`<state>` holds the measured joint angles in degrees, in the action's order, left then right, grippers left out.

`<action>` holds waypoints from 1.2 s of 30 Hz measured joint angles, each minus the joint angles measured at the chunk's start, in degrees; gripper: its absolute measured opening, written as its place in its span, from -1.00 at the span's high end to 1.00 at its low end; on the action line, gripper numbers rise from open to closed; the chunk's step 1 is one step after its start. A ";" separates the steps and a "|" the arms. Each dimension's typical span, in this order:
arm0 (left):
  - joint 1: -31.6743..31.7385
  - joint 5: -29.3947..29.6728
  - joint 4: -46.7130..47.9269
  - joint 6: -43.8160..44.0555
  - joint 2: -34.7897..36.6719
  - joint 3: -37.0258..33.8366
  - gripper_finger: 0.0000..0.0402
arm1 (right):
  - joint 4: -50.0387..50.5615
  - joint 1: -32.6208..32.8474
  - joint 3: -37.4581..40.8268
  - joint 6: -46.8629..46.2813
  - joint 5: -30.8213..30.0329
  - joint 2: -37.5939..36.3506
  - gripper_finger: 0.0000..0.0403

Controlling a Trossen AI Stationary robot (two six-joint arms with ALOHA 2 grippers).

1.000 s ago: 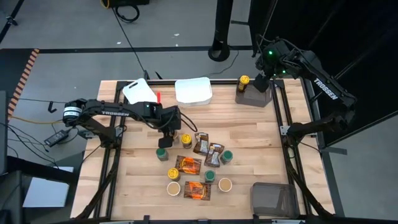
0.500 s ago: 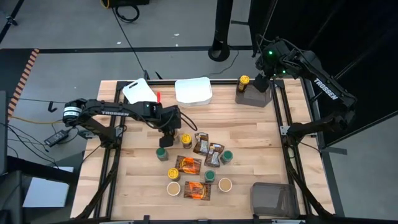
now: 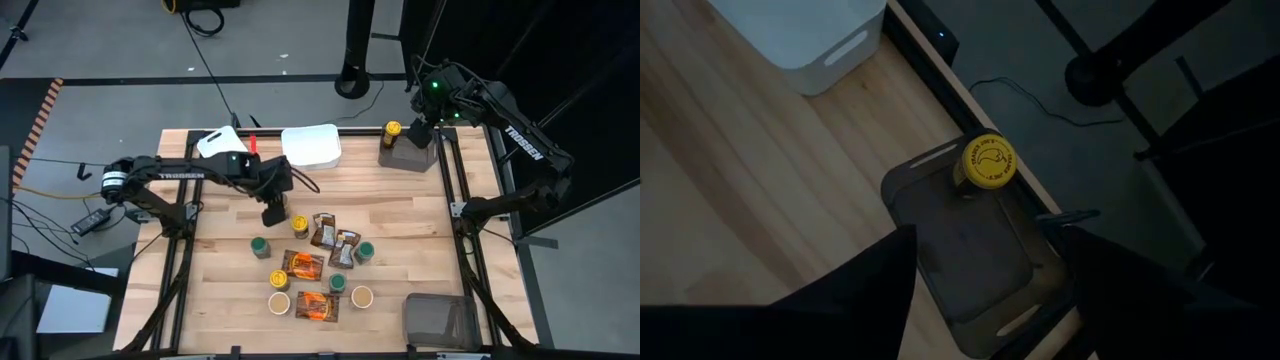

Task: Sort spices by type
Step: Put the top gold seasoning bottle into the left white bin

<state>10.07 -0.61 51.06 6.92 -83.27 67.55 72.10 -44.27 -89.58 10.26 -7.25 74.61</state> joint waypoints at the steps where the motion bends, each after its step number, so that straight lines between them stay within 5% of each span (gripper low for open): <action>1: 0.46 1.04 1.51 0.05 0.03 0.79 -0.37 | 0.02 0.00 0.00 0.00 0.00 0.00 -0.25; 10: 8.46 5.50 7.73 3.44 5.17 4.00 -0.37 | 0.00 0.01 0.00 0.00 -0.02 0.00 -0.25; 20: 24.15 14.39 12.69 5.32 13.29 3.98 -0.38 | -0.09 0.00 0.00 0.24 -0.02 0.00 -0.23; 36: 47.73 16.49 8.60 9.07 7.02 3.89 -0.38 | -1.79 0.02 0.00 0.24 0.00 0.00 -0.23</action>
<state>57.79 15.88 59.66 15.99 -76.25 71.44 70.30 -44.26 -89.58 10.50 -7.25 74.61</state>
